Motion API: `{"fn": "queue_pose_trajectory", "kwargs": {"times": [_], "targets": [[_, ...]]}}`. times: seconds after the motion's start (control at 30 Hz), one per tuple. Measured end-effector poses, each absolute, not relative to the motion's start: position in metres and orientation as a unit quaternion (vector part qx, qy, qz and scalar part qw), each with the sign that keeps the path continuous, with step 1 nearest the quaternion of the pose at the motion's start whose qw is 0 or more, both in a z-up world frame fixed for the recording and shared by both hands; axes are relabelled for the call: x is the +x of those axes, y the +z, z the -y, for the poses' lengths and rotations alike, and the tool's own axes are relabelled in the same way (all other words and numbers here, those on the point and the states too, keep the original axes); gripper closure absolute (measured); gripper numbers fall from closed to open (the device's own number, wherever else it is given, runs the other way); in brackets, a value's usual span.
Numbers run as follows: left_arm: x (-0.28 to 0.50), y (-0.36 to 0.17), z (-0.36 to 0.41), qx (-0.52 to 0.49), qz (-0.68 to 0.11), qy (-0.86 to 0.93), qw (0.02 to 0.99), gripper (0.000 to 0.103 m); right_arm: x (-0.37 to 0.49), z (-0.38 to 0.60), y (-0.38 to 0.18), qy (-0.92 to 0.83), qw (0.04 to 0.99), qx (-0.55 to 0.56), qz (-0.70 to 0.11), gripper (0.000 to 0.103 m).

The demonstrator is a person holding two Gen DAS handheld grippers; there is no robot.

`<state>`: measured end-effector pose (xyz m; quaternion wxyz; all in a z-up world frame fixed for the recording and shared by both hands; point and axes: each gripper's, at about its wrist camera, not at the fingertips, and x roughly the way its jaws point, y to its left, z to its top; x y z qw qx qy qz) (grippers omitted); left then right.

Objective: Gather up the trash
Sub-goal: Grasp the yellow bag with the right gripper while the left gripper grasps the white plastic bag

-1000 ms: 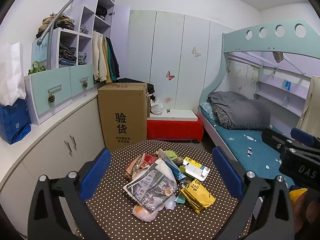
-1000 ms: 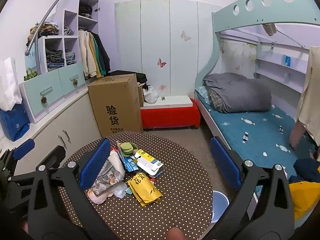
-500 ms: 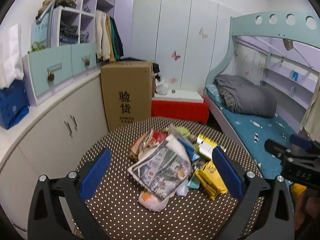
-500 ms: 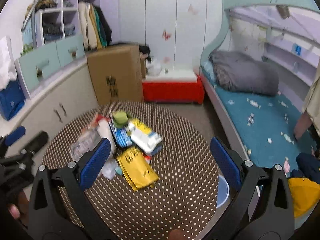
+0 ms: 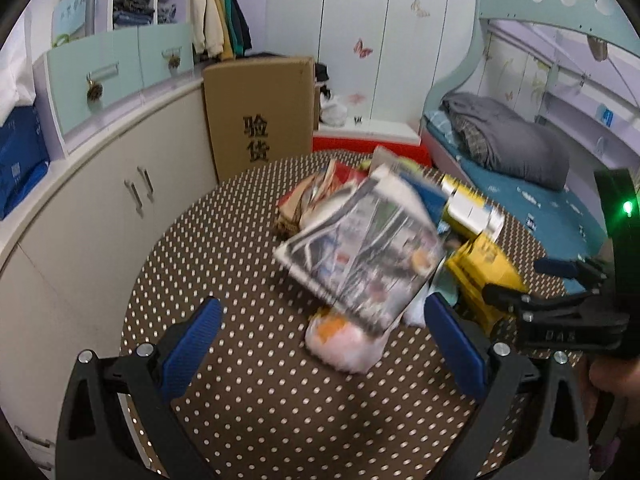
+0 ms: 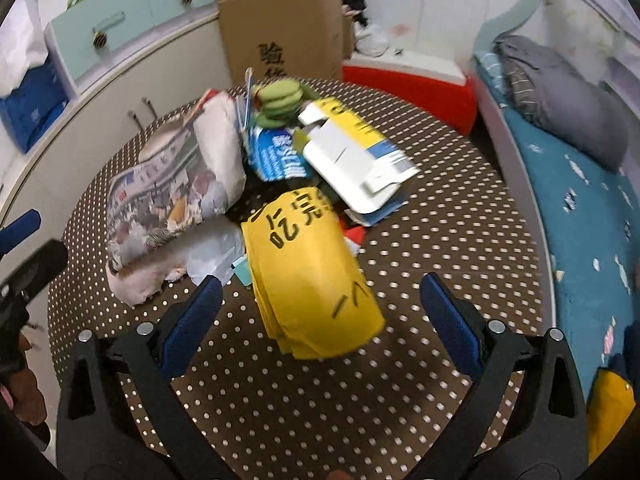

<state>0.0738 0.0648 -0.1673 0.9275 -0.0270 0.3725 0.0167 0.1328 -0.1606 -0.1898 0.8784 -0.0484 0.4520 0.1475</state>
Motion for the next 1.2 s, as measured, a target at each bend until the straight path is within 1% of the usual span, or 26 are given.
{"fn": "queue_pose_trajectory", "kwargs": {"times": [0.03, 0.07, 0.13, 0.2, 0.23, 0.27, 0.47, 0.6, 0.63, 0.67, 0.7, 0.77, 0.87, 0.97, 1.2], "targets": [[0.073, -0.172, -0.067, -0.026, -0.379, 0.016, 0.925, 0.004, 0.136, 0.16, -0.192, 0.149, 0.876, -0.051, -0.455, 0.017], [0.073, -0.176, -0.068, -0.024, -0.383, 0.015, 0.923, 0.004, 0.138, 0.16, -0.194, 0.151, 0.874, -0.052, -0.459, 0.028], [0.074, -0.182, -0.069, -0.022, -0.391, 0.011, 0.92, 0.004, 0.141, 0.161, -0.2, 0.161, 0.869, -0.045, -0.466, 0.044], [0.076, -0.189, -0.069, -0.018, -0.398, 0.007, 0.917, 0.004, 0.138, 0.166, -0.199, 0.166, 0.872, -0.034, -0.459, 0.052], [0.078, -0.193, -0.069, -0.015, -0.402, 0.003, 0.916, 0.004, 0.136, 0.169, -0.196, 0.168, 0.874, -0.028, -0.456, 0.058], [0.08, -0.196, -0.068, -0.013, -0.404, -0.002, 0.915, 0.004, 0.136, 0.172, -0.194, 0.169, 0.874, -0.021, -0.454, 0.06], [0.105, -0.217, -0.056, 0.016, -0.417, -0.024, 0.908, 0.004, 0.126, 0.202, -0.181, 0.163, 0.877, 0.021, -0.451, 0.063], [0.12, -0.225, -0.049, 0.014, -0.42, -0.053, 0.906, 0.005, 0.116, 0.218, -0.178, 0.162, 0.879, 0.049, -0.447, 0.063], [0.123, -0.226, -0.047, 0.013, -0.422, -0.061, 0.904, 0.007, 0.114, 0.221, -0.178, 0.161, 0.879, 0.055, -0.445, 0.063], [0.125, -0.228, -0.046, 0.013, -0.426, -0.069, 0.902, 0.025, 0.113, 0.223, -0.178, 0.162, 0.879, 0.058, -0.445, 0.063], [0.127, -0.23, -0.043, 0.011, -0.433, -0.078, 0.898, 0.037, 0.112, 0.225, -0.177, 0.163, 0.879, 0.063, -0.444, 0.063], [0.126, -0.23, -0.039, 0.006, -0.436, -0.09, 0.895, 0.049, 0.113, 0.23, -0.177, 0.168, 0.877, 0.074, -0.443, 0.064], [0.117, -0.228, -0.035, -0.002, -0.434, -0.106, 0.895, 0.054, 0.111, 0.231, -0.177, 0.172, 0.878, 0.078, -0.439, 0.064], [0.106, -0.227, -0.033, -0.011, -0.433, -0.11, 0.895, 0.057, 0.106, 0.233, -0.175, 0.177, 0.879, 0.087, -0.434, 0.064], [0.067, -0.225, -0.026, -0.033, -0.435, -0.132, 0.89, 0.058, 0.093, 0.243, -0.161, 0.181, 0.888, 0.104, -0.41, 0.064]]}}
